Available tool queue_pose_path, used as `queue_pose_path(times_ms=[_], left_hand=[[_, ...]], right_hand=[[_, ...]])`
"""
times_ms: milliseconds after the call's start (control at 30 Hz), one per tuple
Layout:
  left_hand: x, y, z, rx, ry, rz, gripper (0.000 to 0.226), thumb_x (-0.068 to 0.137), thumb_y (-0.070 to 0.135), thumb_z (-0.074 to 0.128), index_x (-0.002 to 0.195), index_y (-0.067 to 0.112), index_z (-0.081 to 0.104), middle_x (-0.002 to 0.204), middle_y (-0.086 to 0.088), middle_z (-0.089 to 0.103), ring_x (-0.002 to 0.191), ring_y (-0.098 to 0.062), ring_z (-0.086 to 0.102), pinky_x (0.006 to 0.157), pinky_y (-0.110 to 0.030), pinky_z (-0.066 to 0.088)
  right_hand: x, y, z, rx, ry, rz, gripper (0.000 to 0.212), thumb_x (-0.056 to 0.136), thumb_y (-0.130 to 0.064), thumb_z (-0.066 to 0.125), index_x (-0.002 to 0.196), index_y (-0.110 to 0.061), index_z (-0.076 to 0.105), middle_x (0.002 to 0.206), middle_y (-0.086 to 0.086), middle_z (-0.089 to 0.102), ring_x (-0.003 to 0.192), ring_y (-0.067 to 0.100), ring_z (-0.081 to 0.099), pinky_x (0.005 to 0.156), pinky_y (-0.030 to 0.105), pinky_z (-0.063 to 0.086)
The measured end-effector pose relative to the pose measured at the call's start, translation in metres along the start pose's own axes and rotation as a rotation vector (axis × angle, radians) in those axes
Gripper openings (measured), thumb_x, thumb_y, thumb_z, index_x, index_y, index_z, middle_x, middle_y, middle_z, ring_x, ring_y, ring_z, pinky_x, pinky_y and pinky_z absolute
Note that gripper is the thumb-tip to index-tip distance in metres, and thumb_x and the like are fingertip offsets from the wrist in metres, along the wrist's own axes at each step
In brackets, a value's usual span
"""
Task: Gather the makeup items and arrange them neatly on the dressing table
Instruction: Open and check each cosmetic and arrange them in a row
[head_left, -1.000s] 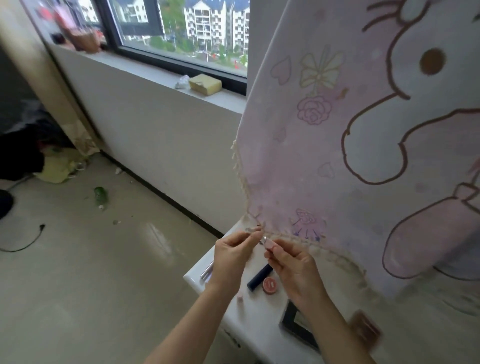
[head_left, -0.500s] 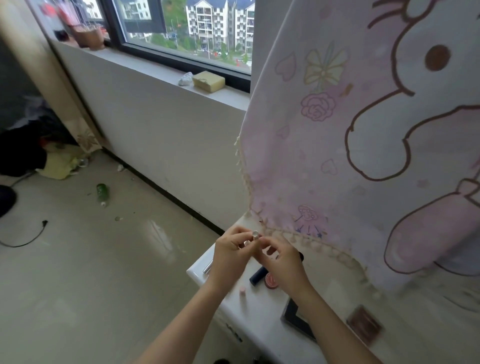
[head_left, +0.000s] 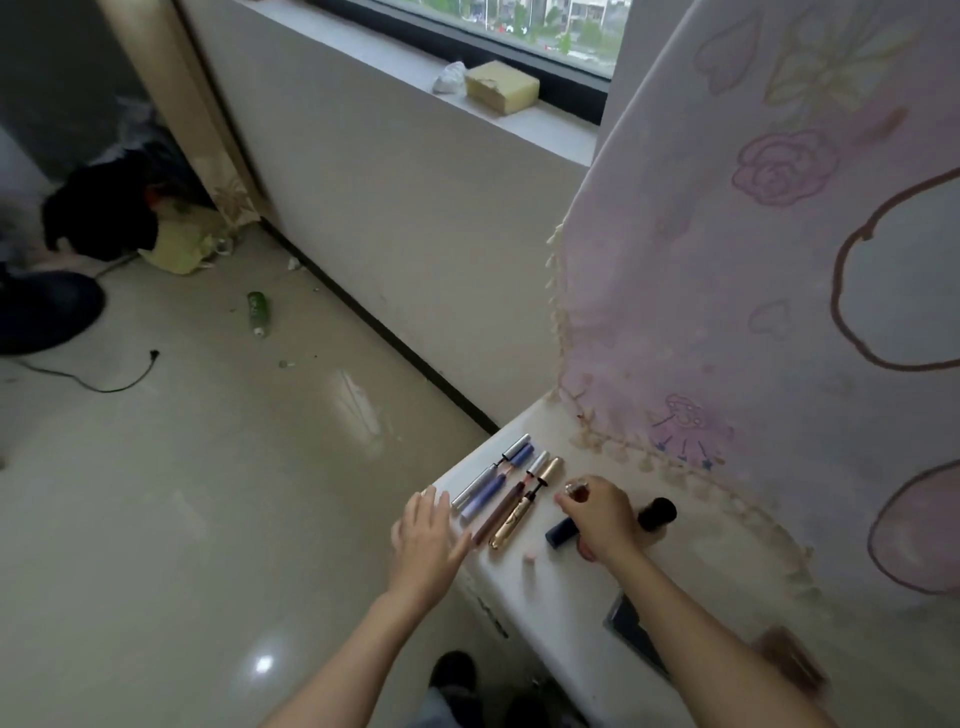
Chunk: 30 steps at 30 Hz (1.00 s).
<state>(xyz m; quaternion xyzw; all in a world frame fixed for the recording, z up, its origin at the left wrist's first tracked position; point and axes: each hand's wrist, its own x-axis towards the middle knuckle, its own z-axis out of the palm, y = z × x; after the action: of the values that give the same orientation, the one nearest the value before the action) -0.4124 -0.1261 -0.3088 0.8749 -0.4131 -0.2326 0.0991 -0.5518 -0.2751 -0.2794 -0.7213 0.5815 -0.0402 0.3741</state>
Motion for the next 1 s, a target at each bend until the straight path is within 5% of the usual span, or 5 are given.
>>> queue_pose_path(times_ms=[67,300,633,933,1000], left_hand=[[0.002,-0.005,0.004,0.028,-0.012,0.015,0.059,0.094,0.042,0.035,0.145,0.018,0.015,0.155,0.001,0.009,0.143,-0.014,0.003,0.113,-0.032,0.011],[0.006,-0.013,0.011,0.019,-0.036,0.039,0.059,0.095,0.04,0.035,0.145,0.018,0.014,0.156,0.003,0.007,0.143,-0.012,0.002,0.114,-0.03,0.009],[0.007,-0.011,0.017,0.028,-0.003,0.036,0.052,0.095,0.036,0.036,0.142,0.019,0.023,0.154,0.003,0.015,0.143,-0.01,0.009,0.113,-0.031,0.012],[0.008,-0.01,0.013,0.005,-0.019,0.032,0.05,0.095,0.037,0.036,0.141,0.018,0.029,0.153,0.001,0.02,0.141,-0.012,0.016,0.114,-0.033,0.013],[0.008,-0.01,0.011,0.005,-0.038,0.024,0.051,0.095,0.038,0.036,0.141,0.017,0.028,0.154,0.001,0.02,0.141,-0.013,0.016,0.114,-0.035,0.013]], right_hand=[[0.008,0.002,0.008,-0.179,-0.021,-0.014,0.018,0.083,-0.023,0.058,0.067,-0.016,0.053,0.089,0.009,0.058,0.097,0.029,0.058,0.074,0.031,0.043],[0.016,-0.002,0.023,-0.405,0.04,-0.069,0.037,0.088,-0.034,0.055,0.112,-0.007,0.062,0.114,0.014,0.055,0.112,0.028,0.045,0.084,0.033,0.042],[0.004,0.007,0.024,-0.305,0.026,-0.04,0.037,0.091,-0.03,0.051,0.112,-0.002,0.06,0.115,0.018,0.053,0.105,0.031,0.055,0.086,0.033,0.043],[-0.008,0.024,0.023,-0.776,-0.12,-0.31,0.035,0.09,-0.001,0.036,0.122,-0.007,0.049,0.131,0.01,0.045,0.121,0.027,0.041,0.092,0.033,0.039],[-0.012,0.021,0.02,-0.868,-0.073,-0.376,0.027,0.085,-0.005,0.051,0.112,-0.006,0.057,0.118,0.013,0.054,0.111,0.031,0.049,0.081,0.037,0.045]])
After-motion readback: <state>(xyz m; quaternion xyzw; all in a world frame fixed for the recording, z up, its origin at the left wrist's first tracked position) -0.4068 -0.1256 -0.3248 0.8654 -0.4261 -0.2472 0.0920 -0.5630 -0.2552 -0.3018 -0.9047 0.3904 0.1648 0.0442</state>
